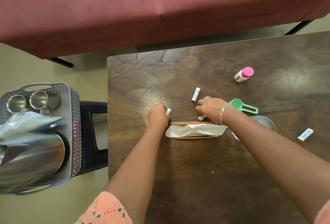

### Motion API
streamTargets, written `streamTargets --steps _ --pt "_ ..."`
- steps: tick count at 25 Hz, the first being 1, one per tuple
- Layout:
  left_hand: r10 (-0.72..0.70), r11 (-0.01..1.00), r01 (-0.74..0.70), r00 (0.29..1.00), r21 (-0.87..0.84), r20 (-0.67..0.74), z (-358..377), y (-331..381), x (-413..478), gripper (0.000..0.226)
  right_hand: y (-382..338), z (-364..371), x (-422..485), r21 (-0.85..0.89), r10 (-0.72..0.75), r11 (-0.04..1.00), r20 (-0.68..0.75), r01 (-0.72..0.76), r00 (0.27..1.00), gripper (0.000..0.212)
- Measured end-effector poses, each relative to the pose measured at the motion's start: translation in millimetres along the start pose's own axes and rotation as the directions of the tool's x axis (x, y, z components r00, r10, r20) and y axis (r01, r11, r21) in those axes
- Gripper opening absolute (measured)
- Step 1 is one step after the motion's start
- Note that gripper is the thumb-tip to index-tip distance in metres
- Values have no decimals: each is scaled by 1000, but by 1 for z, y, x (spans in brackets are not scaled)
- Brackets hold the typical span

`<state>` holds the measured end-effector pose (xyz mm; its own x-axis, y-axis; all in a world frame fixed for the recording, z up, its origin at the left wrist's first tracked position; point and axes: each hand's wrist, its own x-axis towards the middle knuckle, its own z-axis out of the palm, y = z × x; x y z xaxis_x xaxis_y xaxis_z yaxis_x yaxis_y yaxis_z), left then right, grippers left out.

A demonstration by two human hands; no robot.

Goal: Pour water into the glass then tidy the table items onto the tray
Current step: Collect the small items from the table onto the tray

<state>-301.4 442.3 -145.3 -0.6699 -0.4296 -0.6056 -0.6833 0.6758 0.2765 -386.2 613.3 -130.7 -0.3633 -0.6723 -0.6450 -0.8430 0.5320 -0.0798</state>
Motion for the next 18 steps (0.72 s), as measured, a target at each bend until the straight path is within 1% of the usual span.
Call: streamTargets --steps 3,6,7,9,10,12,15,18 --pt "19 1000 -20 1000 -18 -14 -6 -7 -2 16 0 1 4 28 17 999 13 -18 1000 20" --pt "-11 989 2 998 -150 -57 -19 -23 -8 8 -1 -6 8 105 92 990 19 -94 996 19" --pt "-26 978 10 997 -208 -77 -24 -31 -11 4 -2 -12 10 147 128 981 -10 -125 992 17" --pt "-62 941 19 991 -337 -117 -37 -48 -16 6 -11 -27 13 244 190 956 -93 -163 977 13" --pt "-83 919 22 987 -394 -138 -45 -58 -20 8 -19 -36 16 287 205 945 -132 -160 970 14" --pt "-125 888 29 976 -459 -180 -65 -83 -28 11 -42 -54 25 356 194 928 -212 -109 958 17" --pt "-175 865 24 950 -501 -258 -92 -126 -37 11 -91 -75 49 425 143 905 -323 8 936 16" --pt "-212 894 11 890 -447 -403 -116 -171 -34 6 -144 -104 75 461 52 875 -395 149 917 13"
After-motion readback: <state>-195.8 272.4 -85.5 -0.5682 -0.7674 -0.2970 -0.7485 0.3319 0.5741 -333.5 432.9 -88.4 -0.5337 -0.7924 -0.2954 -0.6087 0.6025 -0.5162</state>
